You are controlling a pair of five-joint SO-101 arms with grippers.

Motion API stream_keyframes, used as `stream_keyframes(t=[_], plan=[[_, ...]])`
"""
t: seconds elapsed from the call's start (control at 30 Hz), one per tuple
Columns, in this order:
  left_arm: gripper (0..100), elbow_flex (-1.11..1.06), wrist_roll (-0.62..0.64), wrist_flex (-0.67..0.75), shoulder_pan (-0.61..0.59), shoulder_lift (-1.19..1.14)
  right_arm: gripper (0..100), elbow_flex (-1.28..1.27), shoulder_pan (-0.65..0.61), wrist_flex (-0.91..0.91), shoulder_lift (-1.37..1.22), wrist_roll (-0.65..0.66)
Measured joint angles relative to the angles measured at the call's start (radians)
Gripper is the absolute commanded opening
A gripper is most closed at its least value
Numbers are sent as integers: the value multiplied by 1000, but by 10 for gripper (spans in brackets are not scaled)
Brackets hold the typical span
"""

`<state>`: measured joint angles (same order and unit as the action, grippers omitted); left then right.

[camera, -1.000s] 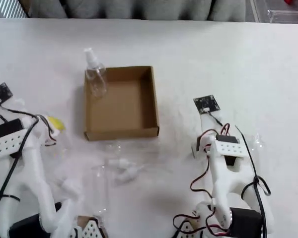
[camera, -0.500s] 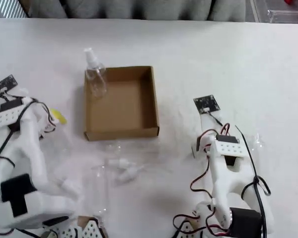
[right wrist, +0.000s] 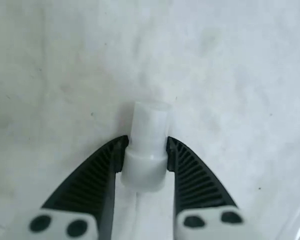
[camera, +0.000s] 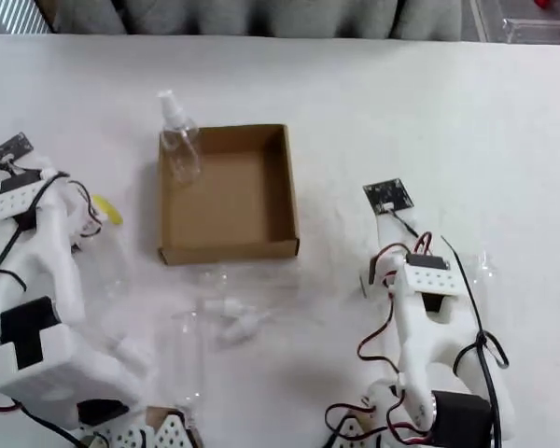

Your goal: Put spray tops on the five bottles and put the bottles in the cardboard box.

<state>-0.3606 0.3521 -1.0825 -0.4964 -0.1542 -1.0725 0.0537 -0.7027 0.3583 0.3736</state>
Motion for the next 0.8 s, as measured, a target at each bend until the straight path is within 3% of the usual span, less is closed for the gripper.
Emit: stream_keyframes(t=[0.6,0.8], plan=[[294,2,0,0,0,-6,15,0,0,0,0,0],[293,2,-71,0,0,-6,15,0,0,0,0,0]])
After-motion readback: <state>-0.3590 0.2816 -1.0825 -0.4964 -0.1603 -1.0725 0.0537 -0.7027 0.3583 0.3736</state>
